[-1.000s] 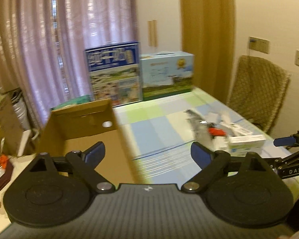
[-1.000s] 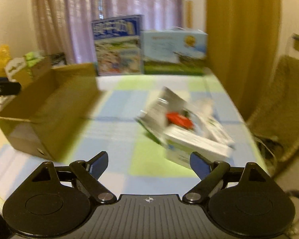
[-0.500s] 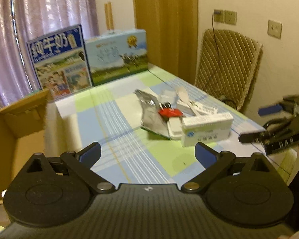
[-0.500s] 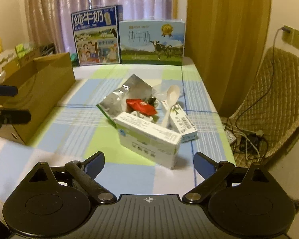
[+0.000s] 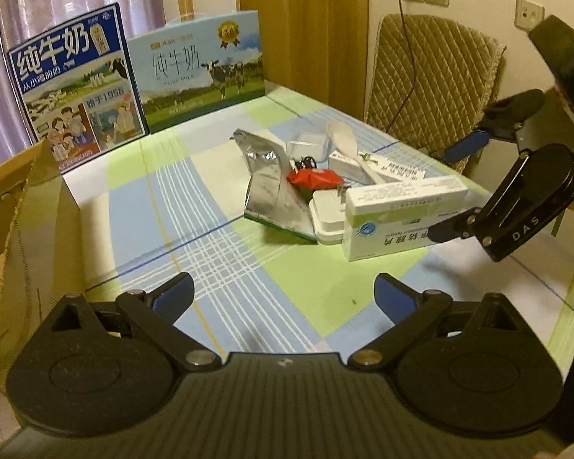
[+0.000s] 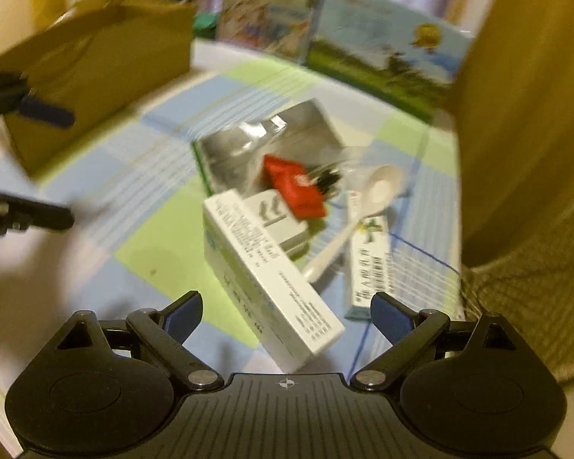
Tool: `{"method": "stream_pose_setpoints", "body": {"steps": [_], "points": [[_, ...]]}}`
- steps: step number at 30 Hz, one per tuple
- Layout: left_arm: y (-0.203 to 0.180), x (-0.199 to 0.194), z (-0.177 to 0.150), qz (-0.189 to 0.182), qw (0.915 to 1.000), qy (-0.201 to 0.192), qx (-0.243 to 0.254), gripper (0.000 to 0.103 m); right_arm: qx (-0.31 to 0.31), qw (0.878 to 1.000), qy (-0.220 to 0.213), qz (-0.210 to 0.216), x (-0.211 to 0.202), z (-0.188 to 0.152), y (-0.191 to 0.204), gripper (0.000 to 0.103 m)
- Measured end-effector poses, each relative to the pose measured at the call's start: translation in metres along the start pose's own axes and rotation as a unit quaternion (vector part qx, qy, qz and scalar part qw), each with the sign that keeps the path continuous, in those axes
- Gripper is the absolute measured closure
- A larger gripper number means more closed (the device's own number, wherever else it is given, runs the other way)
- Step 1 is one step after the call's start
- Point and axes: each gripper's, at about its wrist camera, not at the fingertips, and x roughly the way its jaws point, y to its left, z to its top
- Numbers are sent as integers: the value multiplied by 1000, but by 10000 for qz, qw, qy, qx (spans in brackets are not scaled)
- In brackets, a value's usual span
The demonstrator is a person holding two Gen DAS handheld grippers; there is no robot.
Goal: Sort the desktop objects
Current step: 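Move both open grippers back over the remaining items on the table, then close the right gripper on the white medicine box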
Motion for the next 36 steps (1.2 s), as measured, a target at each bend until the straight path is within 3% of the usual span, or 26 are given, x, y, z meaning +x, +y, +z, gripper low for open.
{"method": "stream_pose_setpoints", "body": {"steps": [2,5,10,16,21,25,33,36], "points": [[2,4,-2,5,10000,41,-25,4,-183,9997,139,100,12,1,0,14],[4,9,-5,-19,9999,121,-44,4,-147,9992,252,266,24,0,-5,30],[4,15,-8,-29,9998,206,-41,5,3,9979,382,523,27,-5,-11,67],[1,19,-7,-70,9997,208,-42,5,130,9957,526,749,11,-10,-5,80],[1,18,-6,-60,9998,167,-44,5,704,9941,574,600,-11,-14,-11,81],[-4,21,-1,-140,9999,80,-2,5,948,9935,591,239,-22,-17,-14,81],[-18,41,16,-365,9993,-32,70,23,1617,9846,626,-222,-15,-22,-18,81],[-23,52,22,-402,9992,-33,-76,24,1891,9800,544,-287,-18,-25,-19,81]]}}
